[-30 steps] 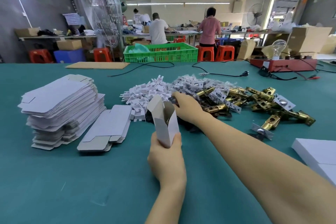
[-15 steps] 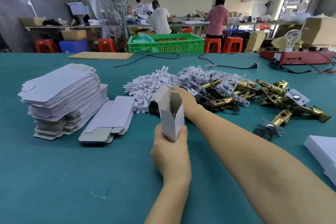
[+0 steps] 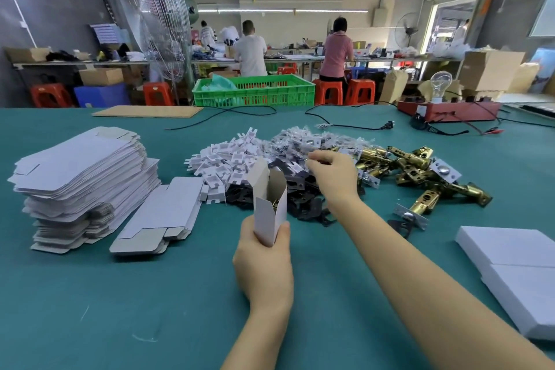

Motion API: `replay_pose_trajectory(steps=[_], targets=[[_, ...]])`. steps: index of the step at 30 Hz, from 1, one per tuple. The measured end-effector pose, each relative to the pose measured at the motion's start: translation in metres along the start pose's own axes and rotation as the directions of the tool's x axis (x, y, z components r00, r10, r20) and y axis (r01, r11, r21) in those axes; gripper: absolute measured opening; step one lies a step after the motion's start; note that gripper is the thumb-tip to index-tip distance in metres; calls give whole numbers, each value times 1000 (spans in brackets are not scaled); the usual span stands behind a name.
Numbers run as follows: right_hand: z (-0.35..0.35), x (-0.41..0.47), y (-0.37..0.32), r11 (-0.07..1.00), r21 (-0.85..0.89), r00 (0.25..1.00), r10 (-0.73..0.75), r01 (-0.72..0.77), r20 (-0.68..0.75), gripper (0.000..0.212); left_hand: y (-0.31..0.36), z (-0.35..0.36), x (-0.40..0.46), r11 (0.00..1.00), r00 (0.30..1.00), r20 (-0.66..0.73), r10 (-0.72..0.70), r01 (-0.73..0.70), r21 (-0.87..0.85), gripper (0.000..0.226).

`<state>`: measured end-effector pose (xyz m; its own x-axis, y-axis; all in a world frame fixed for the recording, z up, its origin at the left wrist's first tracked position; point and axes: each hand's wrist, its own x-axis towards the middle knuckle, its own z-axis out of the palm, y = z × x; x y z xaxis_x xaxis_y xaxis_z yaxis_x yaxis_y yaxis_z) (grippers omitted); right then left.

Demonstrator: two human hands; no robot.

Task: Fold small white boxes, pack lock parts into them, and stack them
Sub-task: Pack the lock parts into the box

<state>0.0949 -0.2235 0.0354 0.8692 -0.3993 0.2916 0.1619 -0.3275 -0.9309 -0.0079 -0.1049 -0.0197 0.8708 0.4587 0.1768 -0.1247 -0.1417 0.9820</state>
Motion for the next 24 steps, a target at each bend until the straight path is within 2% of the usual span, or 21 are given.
replay_pose_trajectory(steps=[2, 4, 7, 10, 15, 18, 21, 24], targets=[[-38, -13, -7, 949, 264, 984, 161, -175, 72, 12, 2, 1, -3, 1000, 999, 34, 19, -19, -2, 22], [-76, -27, -13, 832, 468, 955, 257, -298, 150, 20, 5, 1, -6, 1000, 996, 85, 9, -7, -28, 21], [-123, -42, -20, 643, 681, 934, 298, -350, 199, 28, 8, 2, -9, 991, 975, 223, -19, 48, -127, 16], [-155, -50, -29, 572, 742, 931, 301, -351, 208, 34, 12, 3, -15, 972, 925, 380, -21, 108, -210, 18], [-179, -51, -44, 609, 727, 945, 268, -317, 188, 28, 15, 4, -20, 958, 840, 543, 6, 151, -244, 29], [-184, -50, -49, 735, 612, 955, 242, -294, 170, 23, 17, 5, -23, 969, 782, 623, 28, 132, -210, 38], [-186, -50, -52, 815, 525, 969, 216, -247, 121, 16, 16, 8, -25, 987, 747, 663, 46, 70, -147, 30], [-186, -53, -55, 933, 315, 985, 163, -172, 58, 9, 14, 8, -27, 990, 723, 687, 78, 23, -137, 26]])
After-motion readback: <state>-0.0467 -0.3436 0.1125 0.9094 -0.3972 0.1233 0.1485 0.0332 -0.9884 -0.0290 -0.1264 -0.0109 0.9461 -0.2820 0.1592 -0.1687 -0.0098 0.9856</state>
